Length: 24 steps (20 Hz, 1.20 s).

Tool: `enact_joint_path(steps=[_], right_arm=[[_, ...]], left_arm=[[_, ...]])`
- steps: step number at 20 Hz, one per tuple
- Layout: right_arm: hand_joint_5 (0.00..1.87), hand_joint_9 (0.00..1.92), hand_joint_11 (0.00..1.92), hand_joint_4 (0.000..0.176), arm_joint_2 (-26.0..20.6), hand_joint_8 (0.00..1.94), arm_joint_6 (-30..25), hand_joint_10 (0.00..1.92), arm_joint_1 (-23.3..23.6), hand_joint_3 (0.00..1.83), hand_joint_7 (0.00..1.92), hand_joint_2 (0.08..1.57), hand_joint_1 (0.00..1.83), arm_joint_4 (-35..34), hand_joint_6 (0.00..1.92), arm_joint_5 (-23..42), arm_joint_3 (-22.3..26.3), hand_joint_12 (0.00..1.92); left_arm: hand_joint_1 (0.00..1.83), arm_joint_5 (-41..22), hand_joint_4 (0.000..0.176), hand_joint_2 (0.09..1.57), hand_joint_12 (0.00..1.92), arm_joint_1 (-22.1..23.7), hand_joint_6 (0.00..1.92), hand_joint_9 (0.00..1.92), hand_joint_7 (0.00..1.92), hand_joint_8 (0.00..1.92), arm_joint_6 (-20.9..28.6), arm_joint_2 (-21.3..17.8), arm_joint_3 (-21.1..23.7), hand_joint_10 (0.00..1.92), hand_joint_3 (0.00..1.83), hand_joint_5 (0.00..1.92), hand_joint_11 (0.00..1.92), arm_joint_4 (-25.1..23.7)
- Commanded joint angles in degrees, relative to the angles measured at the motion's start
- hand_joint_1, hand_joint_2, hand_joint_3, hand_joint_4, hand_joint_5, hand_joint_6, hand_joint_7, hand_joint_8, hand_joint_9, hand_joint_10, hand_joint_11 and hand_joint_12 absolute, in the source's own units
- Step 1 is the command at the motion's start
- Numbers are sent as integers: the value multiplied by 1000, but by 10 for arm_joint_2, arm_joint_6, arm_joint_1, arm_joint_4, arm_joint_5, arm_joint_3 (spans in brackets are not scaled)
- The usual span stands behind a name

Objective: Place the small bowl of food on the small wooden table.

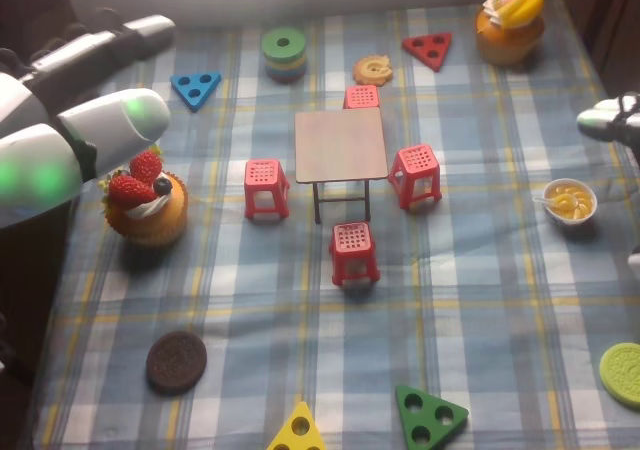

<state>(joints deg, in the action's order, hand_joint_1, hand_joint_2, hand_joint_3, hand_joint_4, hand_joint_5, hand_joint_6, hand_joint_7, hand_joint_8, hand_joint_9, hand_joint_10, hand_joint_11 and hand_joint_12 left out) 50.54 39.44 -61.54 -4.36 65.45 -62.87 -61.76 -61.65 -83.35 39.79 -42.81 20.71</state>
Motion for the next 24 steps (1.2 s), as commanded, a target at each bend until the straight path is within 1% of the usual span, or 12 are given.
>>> enact_joint_path(steps=[1, 3, 5, 9, 10, 12, 14, 15, 17, 19, 20, 24], right_arm=[[307, 306, 172, 0, 3, 4, -6, 16, 16, 16, 324, 1021, 881, -6, 1, 55, -7, 518], [309, 328, 206, 0, 11, 0, -8, 3, 35, 1, 323, 1027, 946, 7, 0, 33, -18, 482], [342, 402, 346, 0, 20, 3, -23, 2, 54, 0, 375, 1001, 996, 28, 1, 9, -32, 362], [387, 487, 438, 0, 37, 6, -40, 10, 92, 0, 452, 945, 1119, 70, 4, -50, -54, 341], [414, 539, 462, 0, 40, 4, -43, 9, 98, 0, 511, 930, 1103, 79, 2, -62, -58, 363], [478, 636, 447, 0, 47, 4, -46, 3, 107, 0, 605, 935, 1054, 91, 3, -81, -65, 560], [533, 687, 449, 0, 53, 7, -48, 8, 118, 1, 664, 948, 1070, 100, 6, -97, -71, 595], [564, 715, 468, 0, 56, 16, -48, 16, 123, 0, 699, 946, 1073, 105, 13, -107, -74, 604], [641, 751, 479, 0, 59, 9, -48, 8, 130, 1, 760, 955, 1068, 110, 15, -117, -77, 584], [710, 805, 459, 0, 61, 7, -48, 12, 134, 6, 844, 981, 1064, 111, 8, -122, -80, 606], [691, 867, 501, 0, 62, 5, -48, 17, 136, 5, 877, 1017, 1017, 111, 4, -124, -82, 716], [754, 885, 532, 0, 62, 7, -48, 10, 137, 3, 892, 1065, 1134, 111, 11, -126, -83, 751]], left_arm=[[0, -64, 175, 1251, 32, 7, 2, 71, 120, 0, 2, 0, -3, 6, 8, 277, 20, -6], [0, -67, 171, 1259, 52, 6, 8, 91, 119, 0, 2, -1, -3, 11, 7, 296, 59, -6], [0, -69, 165, 1278, 34, 6, 4, 12, 54, 0, 2, 0, -3, 0, 11, 291, 6, -6], [50, -65, 175, 1294, 29, 6, 5, 58, 69, 7, 2, 2, -4, 15, 3, 294, 49, -6], [141, -65, 170, 1287, 18, 6, 6, 29, 74, 5, 2, 2, -4, 7, 0, 304, 18, -6], [192, -65, 175, 1277, 24, 6, 9, 9, 69, 1, 3, 1, -4, 0, 0, 325, 24, -5], [221, -65, 171, 1272, 20, 7, 2, 3, 57, 0, 3, 2, -4, 0, 0, 314, 10, -4], [282, -66, 159, 1261, 25, 7, 6, 13, 74, 5, 3, 2, -4, 4, 0, 329, 18, -4], [373, -68, 164, 1254, 27, 7, 1, 7, 65, 0, 3, 2, -3, 1, 0, 308, 12, -3], [438, -70, 152, 1243, 33, 7, 6, 15, 74, 3, 3, 2, -3, 4, 0, 327, 16, -3], [478, -70, 145, 1239, 44, 7, 8, 29, 84, 5, 3, 2, -3, 7, 0, 340, 31, -3], [531, -72, 138, 1236, 52, 6, 10, 27, 88, 4, 4, 2, -2, 5, 0, 370, 21, -2]])
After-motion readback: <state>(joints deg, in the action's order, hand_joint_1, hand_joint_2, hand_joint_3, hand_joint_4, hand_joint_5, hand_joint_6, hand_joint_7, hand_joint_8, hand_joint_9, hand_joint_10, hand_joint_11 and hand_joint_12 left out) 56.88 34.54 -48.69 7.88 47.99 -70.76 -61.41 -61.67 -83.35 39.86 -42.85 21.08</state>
